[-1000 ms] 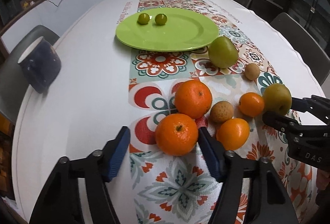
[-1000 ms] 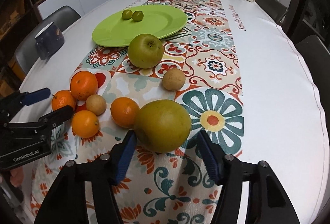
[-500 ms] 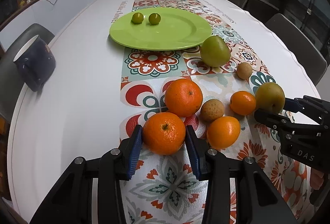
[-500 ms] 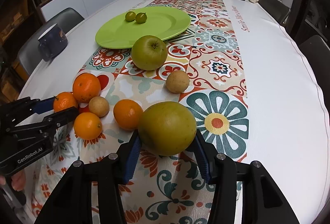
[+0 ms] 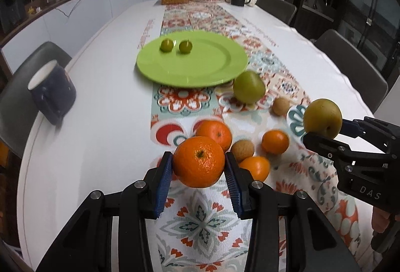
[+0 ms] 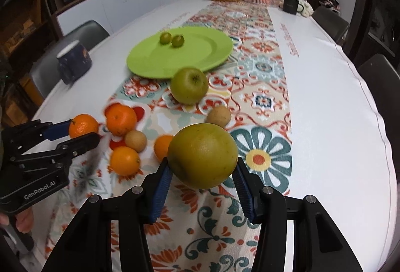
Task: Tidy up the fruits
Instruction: 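Lift and carry the orange and pear over the green plate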
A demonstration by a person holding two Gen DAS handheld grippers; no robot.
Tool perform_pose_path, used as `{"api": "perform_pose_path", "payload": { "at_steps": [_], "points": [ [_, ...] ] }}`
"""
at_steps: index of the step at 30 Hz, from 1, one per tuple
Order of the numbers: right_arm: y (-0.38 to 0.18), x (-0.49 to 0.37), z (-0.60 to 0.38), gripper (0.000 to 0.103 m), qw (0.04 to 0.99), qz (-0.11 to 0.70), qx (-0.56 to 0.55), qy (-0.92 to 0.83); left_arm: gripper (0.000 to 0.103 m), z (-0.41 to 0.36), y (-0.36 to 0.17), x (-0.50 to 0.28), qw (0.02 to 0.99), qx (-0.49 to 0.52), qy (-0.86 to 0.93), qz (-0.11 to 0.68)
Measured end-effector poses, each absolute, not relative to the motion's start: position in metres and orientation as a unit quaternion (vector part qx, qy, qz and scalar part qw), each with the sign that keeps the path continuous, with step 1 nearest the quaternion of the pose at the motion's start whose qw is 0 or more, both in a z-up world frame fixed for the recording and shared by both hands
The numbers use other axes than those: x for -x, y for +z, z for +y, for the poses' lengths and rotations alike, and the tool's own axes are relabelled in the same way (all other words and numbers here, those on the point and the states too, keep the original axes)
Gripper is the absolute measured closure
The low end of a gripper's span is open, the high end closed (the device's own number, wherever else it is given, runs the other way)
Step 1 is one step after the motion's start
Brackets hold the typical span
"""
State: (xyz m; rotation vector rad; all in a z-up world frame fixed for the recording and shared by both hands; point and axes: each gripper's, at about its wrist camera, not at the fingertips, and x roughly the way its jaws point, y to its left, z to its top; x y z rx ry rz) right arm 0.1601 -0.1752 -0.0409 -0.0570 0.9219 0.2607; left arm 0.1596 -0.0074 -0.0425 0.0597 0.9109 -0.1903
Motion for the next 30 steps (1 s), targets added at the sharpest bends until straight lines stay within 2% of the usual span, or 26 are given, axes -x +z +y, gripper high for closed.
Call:
{"api": "perform_pose_path", "payload": {
  "at_steps": [16, 30],
  "points": [
    [0.024, -0.194, -0.165, 0.053, 0.914, 0.370, 0.031, 0.163, 0.062, -0.004, 0.021, -0.193, 0.926, -0.047, -0.086, 0.366],
    [0.025, -0.274, -0.149, 0.053, 0.906, 0.380, 0.043, 0.179, 0.062, 0.003, 0.021, -0.267, 0.926, -0.058, -0.078, 0.364]
  ]
}}
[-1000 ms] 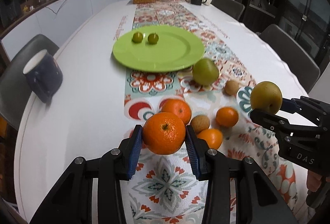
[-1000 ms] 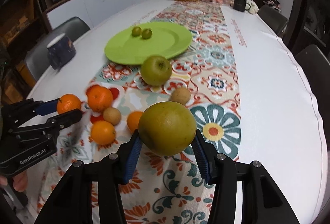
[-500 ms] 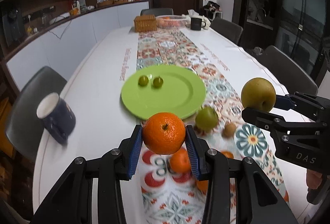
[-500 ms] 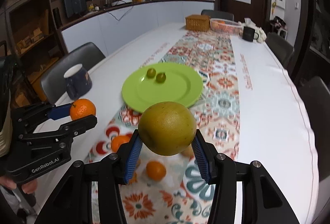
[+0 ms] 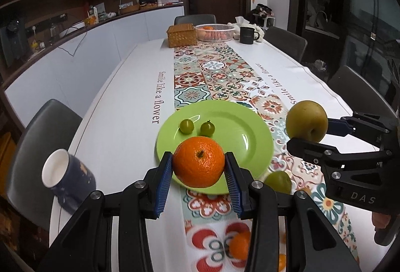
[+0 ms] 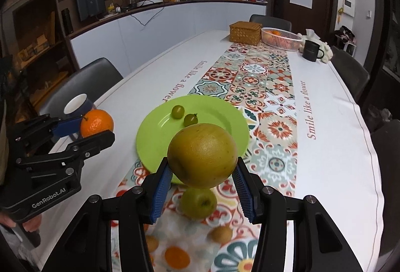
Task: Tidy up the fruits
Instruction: 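Lift and carry the orange and pear over the green plate, then open both tools to set the orange and pear on the plate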
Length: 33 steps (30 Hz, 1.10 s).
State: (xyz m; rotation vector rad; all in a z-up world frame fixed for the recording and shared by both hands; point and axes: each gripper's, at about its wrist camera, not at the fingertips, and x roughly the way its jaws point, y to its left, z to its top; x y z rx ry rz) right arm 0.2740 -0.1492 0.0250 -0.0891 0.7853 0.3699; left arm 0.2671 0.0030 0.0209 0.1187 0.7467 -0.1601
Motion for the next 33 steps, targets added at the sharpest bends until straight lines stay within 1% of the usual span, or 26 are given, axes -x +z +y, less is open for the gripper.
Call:
{"api": "perform_pose_path", "payload": {
  "at_steps": [5, 14, 21, 22, 25, 26, 28, 30, 33],
  "points": [
    [0.013, -0.299, -0.139, 0.053, 0.900, 0.388, 0.056, 0.190, 0.062, 0.005, 0.002, -0.292, 0.917, -0.062, -0.080, 0.386],
    [-0.026, -0.338, -0.129, 0.053, 0.879, 0.433, 0.064, 0.191, 0.062, 0.009, -0.039, -0.326, 0.894, -0.049, -0.087, 0.436],
    [-0.045, -0.352, -0.125, 0.053, 0.865, 0.458, 0.064, 0.193, 0.062, 0.009, -0.055, -0.334, 0.884, -0.046, -0.090, 0.457],
    [-0.047, -0.353, -0.125, 0.053, 0.864, 0.460, 0.065, 0.193, 0.060, 0.009, -0.056, -0.336, 0.882, -0.048, -0.087, 0.460],
    [-0.049, -0.354, -0.125, 0.051, 0.862, 0.464, 0.068, 0.193, 0.045, 0.010, -0.053, -0.334, 0.887, -0.054, -0.077, 0.453],
    [-0.047, -0.352, -0.126, 0.049, 0.864, 0.461, 0.066, 0.191, 0.044, 0.011, -0.050, -0.332, 0.890, -0.055, -0.073, 0.447],
    [-0.042, -0.349, -0.130, 0.041, 0.872, 0.449, 0.063, 0.186, 0.044, 0.012, -0.045, -0.326, 0.893, -0.059, -0.065, 0.441],
    [-0.034, -0.341, -0.134, 0.041, 0.879, 0.438, 0.058, 0.181, 0.043, 0.013, -0.039, -0.317, 0.896, -0.058, -0.059, 0.437],
    [-0.024, -0.328, -0.140, 0.041, 0.888, 0.423, 0.052, 0.171, 0.038, 0.013, -0.026, -0.300, 0.904, -0.058, -0.053, 0.420]
  ]
}}
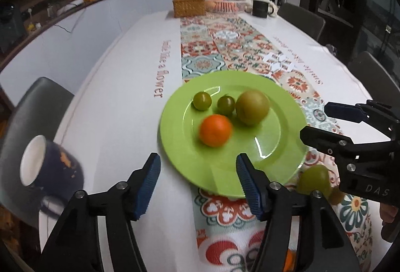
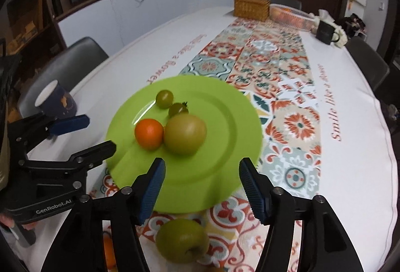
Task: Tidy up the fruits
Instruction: 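Open both tools to set the orange and pear on the plate, then withdraw both open tools back toward the remaining fruit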
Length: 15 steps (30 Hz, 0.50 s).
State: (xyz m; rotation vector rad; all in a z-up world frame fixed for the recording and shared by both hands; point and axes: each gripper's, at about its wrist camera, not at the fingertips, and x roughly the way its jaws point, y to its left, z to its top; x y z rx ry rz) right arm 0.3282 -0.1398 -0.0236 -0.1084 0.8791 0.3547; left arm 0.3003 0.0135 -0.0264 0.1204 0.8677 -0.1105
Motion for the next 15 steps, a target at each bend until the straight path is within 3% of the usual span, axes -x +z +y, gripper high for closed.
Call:
{"api": "perform_pose_path", "payload": {
  "at_steps": [15],
  "points": [
    [0.028, -0.244, -0.162, 0.041, 0.916, 0.361, 0.032, 0.174, 0.022, 0.002, 0.033, -0.223, 0.933, -0.048, -0.051, 0.352]
  ]
}}
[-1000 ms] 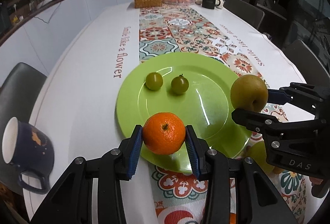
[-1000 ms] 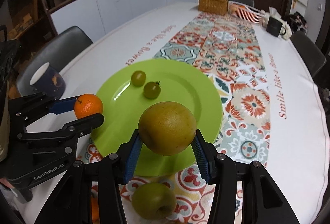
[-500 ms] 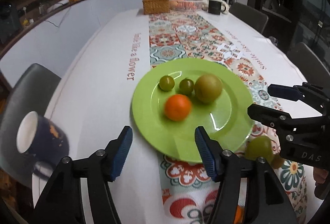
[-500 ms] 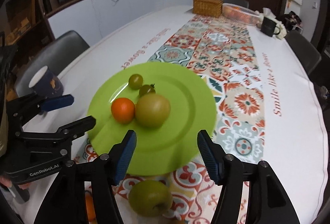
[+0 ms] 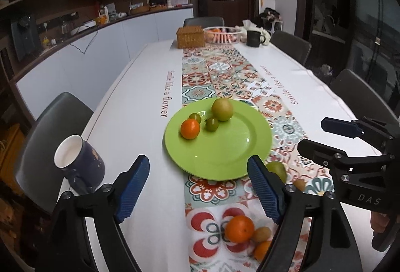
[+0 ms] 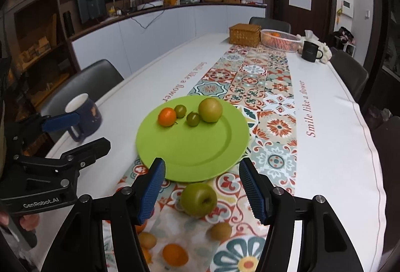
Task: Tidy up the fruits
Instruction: 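Withdraw both open tools back toward the remaining fruit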
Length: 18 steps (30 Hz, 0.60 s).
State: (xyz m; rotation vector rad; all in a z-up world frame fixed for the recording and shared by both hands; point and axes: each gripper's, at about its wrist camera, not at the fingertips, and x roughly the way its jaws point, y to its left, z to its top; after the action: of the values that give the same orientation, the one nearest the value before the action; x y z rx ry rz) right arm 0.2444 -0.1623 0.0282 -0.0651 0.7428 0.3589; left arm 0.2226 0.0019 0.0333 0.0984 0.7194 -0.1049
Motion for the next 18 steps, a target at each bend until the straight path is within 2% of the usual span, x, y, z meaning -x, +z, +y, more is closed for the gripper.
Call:
{"api": "perform_pose_path", "payload": {
  "at_steps": [18],
  "points": [
    [0.035, -0.169, -0.174, 0.041, 0.919, 0.345, 0.055, 0.181, 0.019, -0.018, 0.028, -0.146, 0.934, -0.067, -0.068, 0.346]
  ]
}}
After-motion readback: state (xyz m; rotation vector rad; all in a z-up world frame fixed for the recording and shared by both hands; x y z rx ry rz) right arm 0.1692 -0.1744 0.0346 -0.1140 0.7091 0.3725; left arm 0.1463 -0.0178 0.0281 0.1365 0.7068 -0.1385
